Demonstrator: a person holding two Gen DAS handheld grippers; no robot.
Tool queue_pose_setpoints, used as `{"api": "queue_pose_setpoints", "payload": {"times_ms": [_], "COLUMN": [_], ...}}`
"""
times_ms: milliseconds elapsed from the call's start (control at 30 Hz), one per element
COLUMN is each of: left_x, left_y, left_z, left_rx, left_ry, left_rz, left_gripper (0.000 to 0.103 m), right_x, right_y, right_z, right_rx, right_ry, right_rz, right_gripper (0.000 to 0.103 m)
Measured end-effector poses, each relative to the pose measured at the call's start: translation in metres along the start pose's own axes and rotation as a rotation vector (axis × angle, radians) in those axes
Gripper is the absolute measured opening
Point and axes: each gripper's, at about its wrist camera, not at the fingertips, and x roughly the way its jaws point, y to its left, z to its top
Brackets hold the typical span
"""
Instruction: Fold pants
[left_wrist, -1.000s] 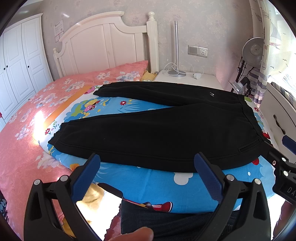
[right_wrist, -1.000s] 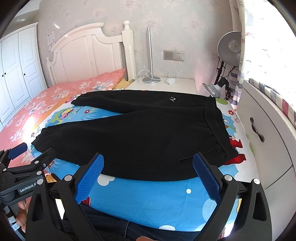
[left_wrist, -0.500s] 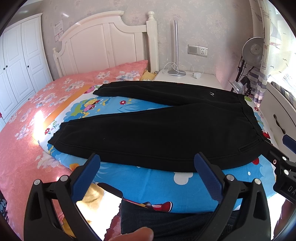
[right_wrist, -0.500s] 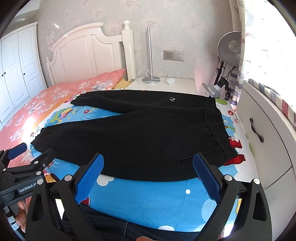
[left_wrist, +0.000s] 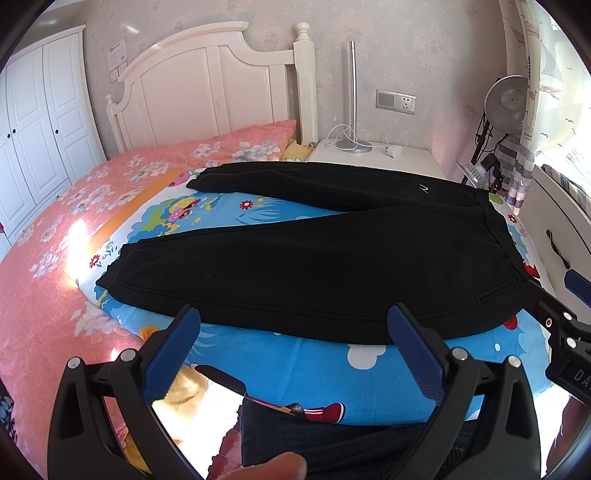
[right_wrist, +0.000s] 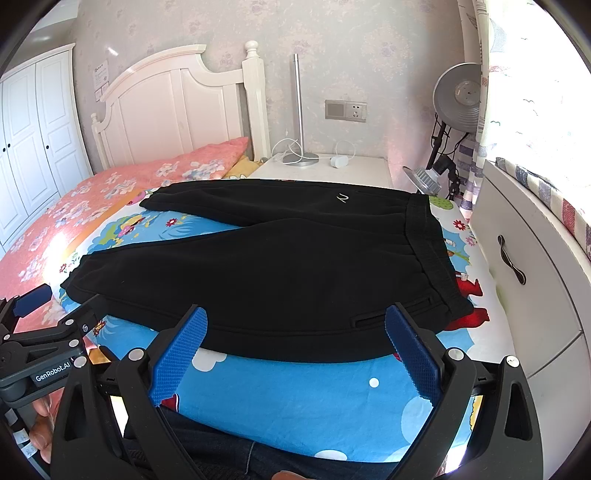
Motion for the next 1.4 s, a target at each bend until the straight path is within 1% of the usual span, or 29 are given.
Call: {"api": "queue_pose_setpoints", "payload": {"times_ms": [733,867,1000,1067,1100,1167,1200,1333,1400], "left_x": [0.002,0.007,0.019,0.025,0.030,0.040,0.046,0.066,0.078], "left_y": [-0.001,-0.001,-0.001,0.001,0.001,-0.001,-0.002,-0.007,-0.012], "left_z": [-0.002,-0.003,-0.004,-0.003,-0.002,0.000,0.002,0.014,0.021], "left_rx": [-0.003,-0.003,-0.001,0.002,0.008,0.018,0.019,0.024,0.016], "left_ry": [0.009,0.025,0.057,0.065,0.070,0.095,0.104,0.119,0.124], "left_rz": [-0.004,-0.020,-0.049,-0.052,-0.056,-0.076,-0.084,-0.115,-0.155], "left_gripper": [0.101,0.101,0.101,0.101,0.101,0.101,0.101,0.101,0.101], "right_x": [0.007,0.017,0.034,0.044,0.052,0.068,0.078,0.133,0.174], "right_y": [-0.004,-0.007,-0.017,-0.023,-0.029,-0.043,-0.053,-0.114,-0.159], "right_z": [-0.001,-0.004,-0.008,-0.007,-0.004,0.007,0.016,0.067,0.105], "right_rx": [0.004,0.017,0.058,0.069,0.070,0.078,0.084,0.115,0.130], "right_ry": [0.025,0.060,0.133,0.161,0.179,0.209,0.225,0.280,0.309], "right_rz": [0.013,0.031,0.072,0.086,0.095,0.147,0.157,0.158,0.118], "right_gripper": [0.095,0.095,0.096,0.096,0.096,0.096,0.096,0.096,0.096]}}
